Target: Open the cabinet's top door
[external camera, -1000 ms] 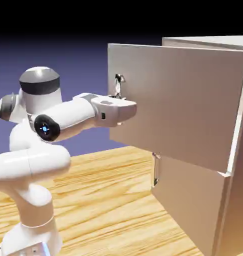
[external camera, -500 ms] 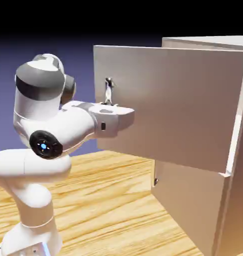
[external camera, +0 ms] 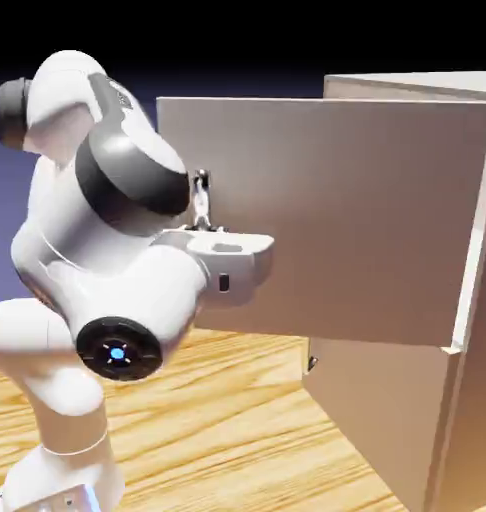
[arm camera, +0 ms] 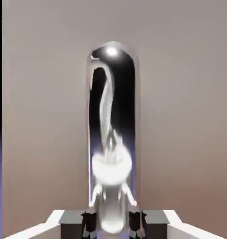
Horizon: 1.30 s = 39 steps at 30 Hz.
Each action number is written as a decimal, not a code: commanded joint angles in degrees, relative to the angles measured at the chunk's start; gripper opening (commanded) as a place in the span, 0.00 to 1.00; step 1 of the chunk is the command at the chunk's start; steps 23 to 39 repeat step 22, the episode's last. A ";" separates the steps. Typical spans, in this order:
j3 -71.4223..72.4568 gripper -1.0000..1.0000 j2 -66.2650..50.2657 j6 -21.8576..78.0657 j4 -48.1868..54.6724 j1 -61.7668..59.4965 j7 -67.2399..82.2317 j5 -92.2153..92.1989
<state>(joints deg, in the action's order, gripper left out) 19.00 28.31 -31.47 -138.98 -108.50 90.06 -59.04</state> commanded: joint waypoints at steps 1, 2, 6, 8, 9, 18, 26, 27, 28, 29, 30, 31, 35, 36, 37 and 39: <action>0.16 0.00 -2.07 0.02 1.78 0.26 0.78 1.34; 0.34 0.00 -4.15 0.10 3.59 0.52 1.53 2.69; 1.23 0.00 -12.46 0.71 11.28 1.61 3.83 7.73; 1.78 0.00 -16.61 1.22 15.38 2.19 4.57 10.02; 2.08 0.00 -18.65 1.51 17.46 2.49 4.83 11.10; 5.03 0.00 -35.63 5.36 36.15 5.45 4.28 18.47; 5.89 1.00 -40.44 6.93 41.88 6.59 3.23 19.96; 5.89 1.00 -40.44 6.93 41.88 6.59 3.23 19.96; 5.89 1.00 -40.44 6.93 41.88 6.59 3.23 19.96; 5.89 1.00 -40.44 6.93 41.88 6.59 3.23 19.96; 5.89 1.00 -40.44 6.93 41.88 6.59 3.23 19.96; 5.89 1.00 -40.44 6.93 41.88 6.59 3.23 19.96; 5.89 1.00 -40.44 6.93 41.88 6.59 3.23 19.96; 5.89 1.00 -40.44 6.93 41.88 6.59 3.23 19.96; 5.89 1.00 -40.44 6.93 41.88 6.59 3.23 19.96; 5.89 1.00 -40.44 6.93 41.88 6.59 3.23 19.96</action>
